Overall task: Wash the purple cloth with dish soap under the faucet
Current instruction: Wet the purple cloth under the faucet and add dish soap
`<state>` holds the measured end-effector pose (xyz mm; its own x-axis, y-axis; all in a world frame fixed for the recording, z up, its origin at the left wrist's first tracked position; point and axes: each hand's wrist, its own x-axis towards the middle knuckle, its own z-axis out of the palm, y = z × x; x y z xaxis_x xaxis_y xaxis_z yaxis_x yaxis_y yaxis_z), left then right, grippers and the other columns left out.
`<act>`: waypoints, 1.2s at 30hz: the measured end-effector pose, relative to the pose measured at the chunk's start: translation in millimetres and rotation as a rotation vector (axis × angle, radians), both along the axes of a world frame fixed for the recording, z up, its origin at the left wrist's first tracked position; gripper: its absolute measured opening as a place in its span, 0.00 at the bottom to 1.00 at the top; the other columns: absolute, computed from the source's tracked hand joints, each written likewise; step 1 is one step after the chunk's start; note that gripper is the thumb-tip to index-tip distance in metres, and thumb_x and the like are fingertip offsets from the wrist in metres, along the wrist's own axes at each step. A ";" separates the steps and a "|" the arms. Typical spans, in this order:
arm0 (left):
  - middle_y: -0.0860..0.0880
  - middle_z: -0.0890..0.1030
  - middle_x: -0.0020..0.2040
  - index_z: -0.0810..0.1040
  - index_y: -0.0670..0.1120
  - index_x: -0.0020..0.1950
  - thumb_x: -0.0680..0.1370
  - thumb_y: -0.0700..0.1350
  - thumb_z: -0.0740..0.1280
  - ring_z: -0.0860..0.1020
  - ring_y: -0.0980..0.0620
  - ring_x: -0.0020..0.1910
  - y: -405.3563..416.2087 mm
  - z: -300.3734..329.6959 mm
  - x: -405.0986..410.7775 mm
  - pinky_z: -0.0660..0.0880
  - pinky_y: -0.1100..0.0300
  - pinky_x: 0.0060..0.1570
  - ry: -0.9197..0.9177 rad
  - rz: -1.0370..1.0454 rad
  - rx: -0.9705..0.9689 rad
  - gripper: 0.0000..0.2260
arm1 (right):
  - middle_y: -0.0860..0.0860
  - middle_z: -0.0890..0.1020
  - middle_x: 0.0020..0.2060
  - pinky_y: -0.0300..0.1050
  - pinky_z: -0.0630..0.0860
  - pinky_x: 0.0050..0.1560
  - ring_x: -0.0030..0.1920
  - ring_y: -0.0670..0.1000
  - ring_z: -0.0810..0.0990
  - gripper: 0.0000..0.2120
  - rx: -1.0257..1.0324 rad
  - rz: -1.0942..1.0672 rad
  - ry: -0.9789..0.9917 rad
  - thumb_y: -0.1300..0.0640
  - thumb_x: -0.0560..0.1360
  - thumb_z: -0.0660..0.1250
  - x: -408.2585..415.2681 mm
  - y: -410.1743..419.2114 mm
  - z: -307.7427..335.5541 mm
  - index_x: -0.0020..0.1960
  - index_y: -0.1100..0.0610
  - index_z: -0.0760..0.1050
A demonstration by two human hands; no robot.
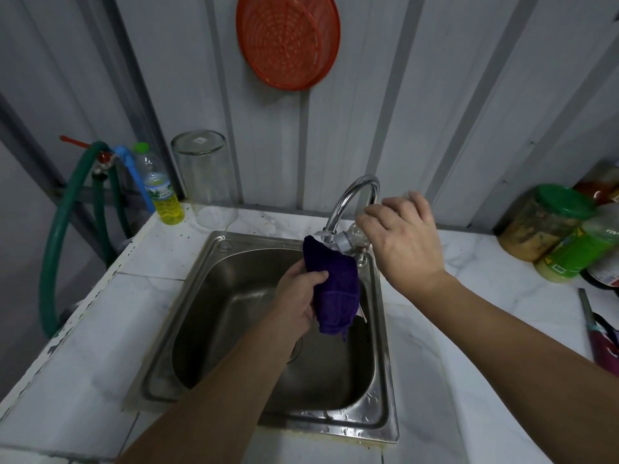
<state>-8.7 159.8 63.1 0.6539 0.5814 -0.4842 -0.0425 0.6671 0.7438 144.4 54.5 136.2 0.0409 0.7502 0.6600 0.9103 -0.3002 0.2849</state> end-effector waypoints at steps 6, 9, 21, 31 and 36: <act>0.45 0.89 0.53 0.82 0.50 0.63 0.76 0.33 0.70 0.87 0.43 0.50 2.9 -6.1 0.8 0.85 0.47 0.44 0.008 -0.007 0.016 0.19 | 0.56 0.84 0.51 0.58 0.75 0.53 0.50 0.63 0.81 0.19 0.068 -0.081 0.419 0.66 0.66 0.76 1.9 -15.4 -27.0 0.56 0.59 0.80; 0.45 0.89 0.53 0.82 0.52 0.61 0.75 0.33 0.71 0.87 0.43 0.50 3.7 -8.1 0.4 0.85 0.46 0.44 0.010 -0.008 0.005 0.19 | 0.58 0.81 0.53 0.52 0.76 0.49 0.51 0.60 0.80 0.17 0.158 -0.141 0.755 0.61 0.72 0.75 2.1 -36.4 -53.8 0.59 0.60 0.77; 0.43 0.87 0.57 0.82 0.50 0.63 0.75 0.32 0.71 0.87 0.42 0.52 2.1 -10.4 -0.5 0.85 0.44 0.44 0.009 -0.031 0.008 0.20 | 0.49 0.77 0.39 0.44 0.66 0.37 0.39 0.52 0.74 0.14 0.299 -0.502 1.238 0.54 0.73 0.75 -6.3 -121.5 -134.2 0.49 0.52 0.69; 0.43 0.88 0.54 0.83 0.51 0.58 0.77 0.31 0.68 0.87 0.42 0.50 -5.3 -7.6 3.1 0.85 0.46 0.40 0.009 -0.031 -0.001 0.17 | 0.49 0.79 0.40 0.46 0.68 0.40 0.39 0.52 0.77 0.14 0.261 -0.532 1.323 0.53 0.73 0.74 -13.4 -128.6 -147.5 0.49 0.52 0.70; 0.42 0.85 0.59 0.81 0.50 0.63 0.78 0.31 0.67 0.83 0.39 0.57 -6.7 -3.8 1.2 0.82 0.42 0.50 -0.009 -0.021 -0.013 0.19 | 0.53 0.81 0.45 0.47 0.71 0.41 0.45 0.57 0.81 0.14 0.243 -0.525 1.356 0.53 0.73 0.74 -15.8 -128.8 -146.0 0.51 0.52 0.69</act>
<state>-7.6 153.1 59.3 0.6699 0.5615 -0.4858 -0.0352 0.6776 0.7346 128.6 -74.2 -9.8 0.9427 0.3335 0.0004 0.2082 -0.5876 -0.7819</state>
